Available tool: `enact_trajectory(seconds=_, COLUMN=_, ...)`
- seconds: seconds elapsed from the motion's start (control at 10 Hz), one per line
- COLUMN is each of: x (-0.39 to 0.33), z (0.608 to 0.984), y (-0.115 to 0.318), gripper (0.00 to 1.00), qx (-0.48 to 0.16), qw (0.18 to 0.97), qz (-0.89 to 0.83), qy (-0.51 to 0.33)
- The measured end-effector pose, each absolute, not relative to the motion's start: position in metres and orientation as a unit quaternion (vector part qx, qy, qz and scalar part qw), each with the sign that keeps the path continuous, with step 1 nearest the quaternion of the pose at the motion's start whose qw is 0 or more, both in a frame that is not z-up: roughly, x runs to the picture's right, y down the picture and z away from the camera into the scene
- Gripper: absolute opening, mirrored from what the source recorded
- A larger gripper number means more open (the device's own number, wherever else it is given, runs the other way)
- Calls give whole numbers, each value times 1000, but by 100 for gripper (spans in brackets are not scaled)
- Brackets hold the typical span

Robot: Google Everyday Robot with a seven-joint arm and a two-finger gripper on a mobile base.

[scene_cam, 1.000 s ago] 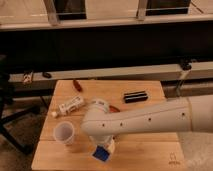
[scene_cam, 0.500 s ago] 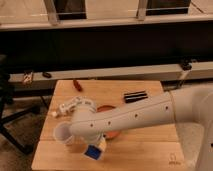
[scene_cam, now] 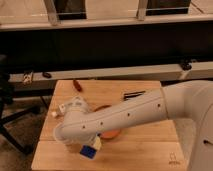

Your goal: Place the white sponge in the ceramic cup

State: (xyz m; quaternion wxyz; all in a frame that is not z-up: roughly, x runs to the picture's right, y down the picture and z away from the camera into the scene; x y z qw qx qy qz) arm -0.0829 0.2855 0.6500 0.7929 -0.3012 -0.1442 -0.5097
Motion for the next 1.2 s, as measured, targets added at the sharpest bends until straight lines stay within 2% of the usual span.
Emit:
enact_trajectory(seconds=0.5, x=-112, z=614, y=287, gripper=0, qx=-272, qw=791, qz=-531, qy=-138)
enact_trajectory(seconds=1.2, x=-140, z=626, y=263, gripper=0, qx=-268, qw=796, qz=-527, qy=-133)
